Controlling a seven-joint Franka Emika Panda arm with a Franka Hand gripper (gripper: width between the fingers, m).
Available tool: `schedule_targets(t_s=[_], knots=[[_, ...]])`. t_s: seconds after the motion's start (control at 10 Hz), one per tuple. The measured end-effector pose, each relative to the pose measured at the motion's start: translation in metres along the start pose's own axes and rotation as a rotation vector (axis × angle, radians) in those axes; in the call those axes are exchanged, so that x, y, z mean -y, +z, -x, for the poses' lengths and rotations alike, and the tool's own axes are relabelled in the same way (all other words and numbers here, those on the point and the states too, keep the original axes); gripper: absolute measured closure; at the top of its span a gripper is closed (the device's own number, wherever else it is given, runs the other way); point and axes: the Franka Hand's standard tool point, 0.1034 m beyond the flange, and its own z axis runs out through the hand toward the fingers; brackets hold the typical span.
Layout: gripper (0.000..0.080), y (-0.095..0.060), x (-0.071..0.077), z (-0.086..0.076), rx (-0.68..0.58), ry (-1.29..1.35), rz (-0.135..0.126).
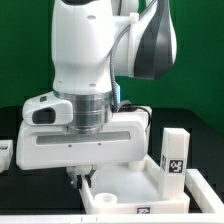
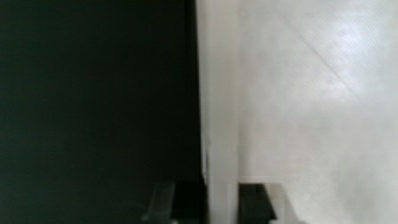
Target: Assemble desk
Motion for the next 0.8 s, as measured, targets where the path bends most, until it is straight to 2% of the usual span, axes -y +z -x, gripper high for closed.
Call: schedule_targets(t_s=[0.1,0.2,0.3,0.4,0.6,0.7,0.8], knots=[[0.0745,-0.007,0.001,-0.008,0.01,-0.094,-0.005],[0.0745,-0.015,0.009,-0.019,0.03,-0.266,-0.02],[0.0745,-0.019,0.012,-0.03,0.024,-0.453,-0.008],[0.0745,-0.019,0.014,-0.035,-0.002,-0.568,0.027],[0.0745,-0.016,0.01,-0.032,0.012,-0.71,0.036],[0.0745,-0.018,0.012,-0.036,0.013,-0.794,0.04],[0.0745,-0.029,0.023,-0.053,-0.016,-0.917,0.042]])
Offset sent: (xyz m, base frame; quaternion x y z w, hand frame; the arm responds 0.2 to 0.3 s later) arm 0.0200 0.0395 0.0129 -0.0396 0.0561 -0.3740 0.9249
